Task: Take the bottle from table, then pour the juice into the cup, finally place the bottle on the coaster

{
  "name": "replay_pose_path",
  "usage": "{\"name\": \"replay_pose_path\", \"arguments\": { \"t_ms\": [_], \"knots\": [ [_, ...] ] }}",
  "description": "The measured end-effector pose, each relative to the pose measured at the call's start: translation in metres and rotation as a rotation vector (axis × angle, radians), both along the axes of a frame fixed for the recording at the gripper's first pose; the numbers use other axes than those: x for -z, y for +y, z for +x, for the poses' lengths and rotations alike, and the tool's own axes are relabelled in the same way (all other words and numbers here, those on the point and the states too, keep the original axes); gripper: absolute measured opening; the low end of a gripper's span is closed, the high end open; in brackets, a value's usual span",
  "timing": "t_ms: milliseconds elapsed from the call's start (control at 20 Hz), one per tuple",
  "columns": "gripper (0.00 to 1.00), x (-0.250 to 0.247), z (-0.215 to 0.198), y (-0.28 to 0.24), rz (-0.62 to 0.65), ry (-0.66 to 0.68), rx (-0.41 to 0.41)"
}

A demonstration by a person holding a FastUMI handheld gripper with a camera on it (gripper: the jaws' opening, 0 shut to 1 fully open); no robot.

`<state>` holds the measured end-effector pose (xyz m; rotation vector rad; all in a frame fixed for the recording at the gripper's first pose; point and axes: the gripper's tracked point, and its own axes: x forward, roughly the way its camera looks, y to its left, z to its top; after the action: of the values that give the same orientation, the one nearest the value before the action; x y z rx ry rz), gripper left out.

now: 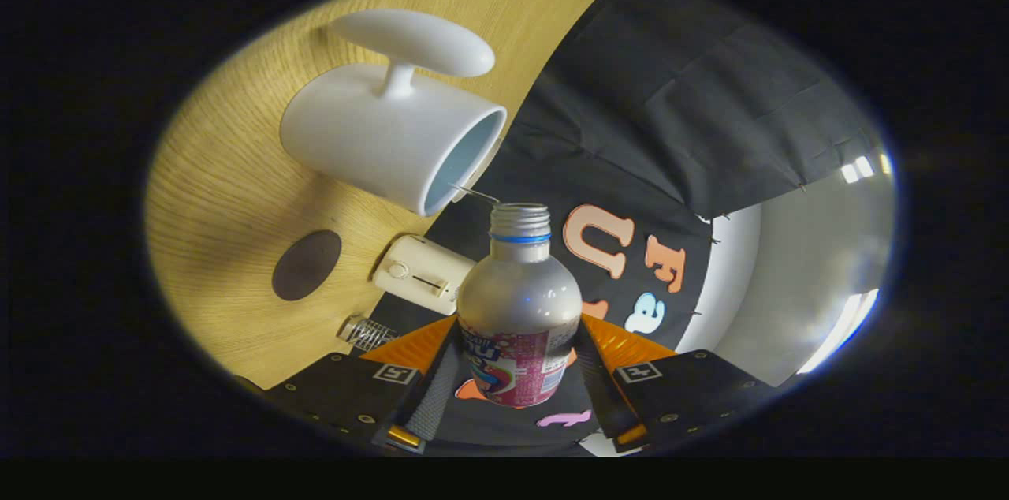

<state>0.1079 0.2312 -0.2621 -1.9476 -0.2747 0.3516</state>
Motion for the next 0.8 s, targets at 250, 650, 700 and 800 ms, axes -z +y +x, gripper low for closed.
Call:
{"name": "replay_pose_path", "arguments": {
  "t_ms": [250, 650, 700, 800],
  "knots": [
    [0.76, 0.013, -0.003, -0.001, 0.046, 0.052, 0.021],
    [0.77, 0.012, -0.010, -0.006, 0.335, 0.195, 0.116],
    [0.77, 0.003, -0.010, -0.005, 0.388, 0.189, 0.124],
    [0.77, -0.012, -0.007, -0.010, 0.508, 0.192, 0.143]
  ]
}}
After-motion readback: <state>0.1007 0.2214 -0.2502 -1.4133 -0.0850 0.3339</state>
